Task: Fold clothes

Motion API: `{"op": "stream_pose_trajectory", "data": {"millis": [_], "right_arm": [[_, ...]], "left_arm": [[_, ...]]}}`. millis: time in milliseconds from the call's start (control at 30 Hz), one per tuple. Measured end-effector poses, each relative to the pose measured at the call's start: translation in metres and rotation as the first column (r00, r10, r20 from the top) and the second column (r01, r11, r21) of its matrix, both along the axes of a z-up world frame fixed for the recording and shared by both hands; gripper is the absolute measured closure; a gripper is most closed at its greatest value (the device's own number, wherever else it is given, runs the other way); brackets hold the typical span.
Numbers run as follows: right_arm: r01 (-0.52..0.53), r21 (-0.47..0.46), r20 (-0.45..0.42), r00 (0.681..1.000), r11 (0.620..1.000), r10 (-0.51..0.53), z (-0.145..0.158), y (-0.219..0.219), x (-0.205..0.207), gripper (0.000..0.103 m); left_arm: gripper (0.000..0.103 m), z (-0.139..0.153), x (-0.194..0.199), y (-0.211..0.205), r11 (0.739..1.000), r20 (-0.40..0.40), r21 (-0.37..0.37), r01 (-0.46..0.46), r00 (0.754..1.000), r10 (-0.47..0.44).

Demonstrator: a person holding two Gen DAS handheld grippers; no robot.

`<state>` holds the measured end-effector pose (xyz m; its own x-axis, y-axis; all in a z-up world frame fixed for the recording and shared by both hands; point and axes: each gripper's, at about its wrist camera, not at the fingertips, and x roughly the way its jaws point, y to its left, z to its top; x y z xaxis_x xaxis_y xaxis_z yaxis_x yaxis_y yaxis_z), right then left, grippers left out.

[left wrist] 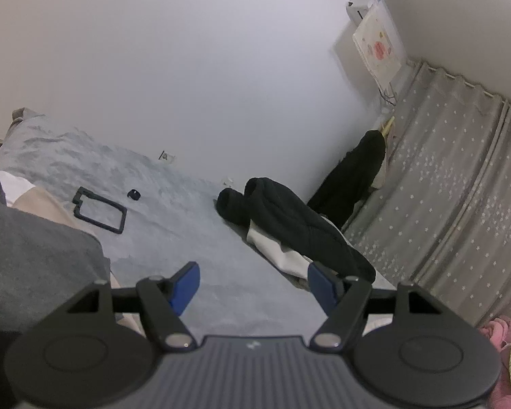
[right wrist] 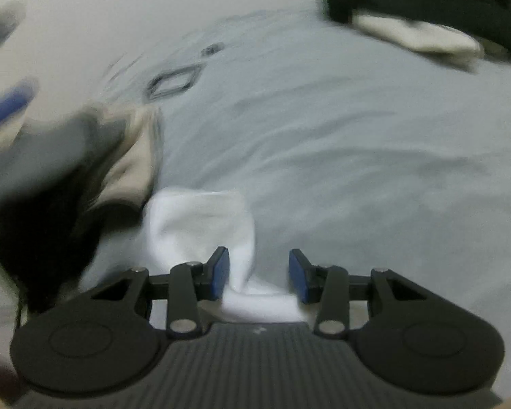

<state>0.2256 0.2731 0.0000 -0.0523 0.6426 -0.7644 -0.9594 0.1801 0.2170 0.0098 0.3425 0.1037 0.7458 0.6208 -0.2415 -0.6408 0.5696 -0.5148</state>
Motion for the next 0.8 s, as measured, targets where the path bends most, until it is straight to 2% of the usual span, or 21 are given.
{"op": "stream_pose_trajectory", "data": {"millis": [67, 267, 367, 500, 600, 633, 733, 800], "right_arm": [[-0.060, -0.007, 0.041, 0.997, 0.998, 0.061, 0.000, -0.005, -0.015, 0.060], [0.023, 0.027, 0.057, 0.998, 0.999, -0.025, 0.005, -0.004, -0.003, 0.060], [-0.009, 0.010, 0.054, 0.998, 1.000, 0.008, -0.001, 0.002, -0.006, 0.060], [-0.090, -0.034, 0.102, 0.990, 0.995, 0.093, -0.014, 0.011, -0.024, 0.059], [-0.123, -0.013, 0.118, 0.985, 0.992, 0.124, -0.017, 0.009, -0.032, 0.084], [-0.111, 0.003, 0.122, 0.986, 0.994, 0.109, -0.016, 0.008, -0.031, 0.098], [-0.032, 0.108, 0.111, 0.994, 0.994, 0.020, -0.004, 0.003, -0.017, 0.098], [0.043, 0.190, 0.124, 0.990, 0.981, -0.068, 0.009, 0.000, -0.006, 0.098]], "left_arm": [[0.032, -0.001, 0.000, 0.001, 1.000, 0.000, -0.003, -0.002, 1.000, 0.002], [0.032, -0.002, 0.002, -0.002, 1.000, -0.005, 0.005, 0.004, 1.000, -0.004], [0.032, -0.003, 0.005, -0.001, 1.000, -0.013, 0.001, 0.010, 1.000, -0.010], [0.032, -0.004, 0.005, -0.001, 1.000, -0.014, 0.001, 0.014, 1.000, -0.014], [0.032, -0.004, 0.004, -0.001, 1.000, -0.010, -0.003, 0.015, 1.000, -0.015], [0.032, -0.004, 0.004, -0.001, 1.000, -0.010, -0.004, 0.016, 1.000, -0.017], [0.032, -0.003, 0.003, -0.001, 1.000, -0.004, -0.002, 0.018, 1.000, -0.018], [0.032, -0.004, 0.002, -0.001, 1.000, 0.004, -0.003, 0.017, 1.000, -0.017]]}}
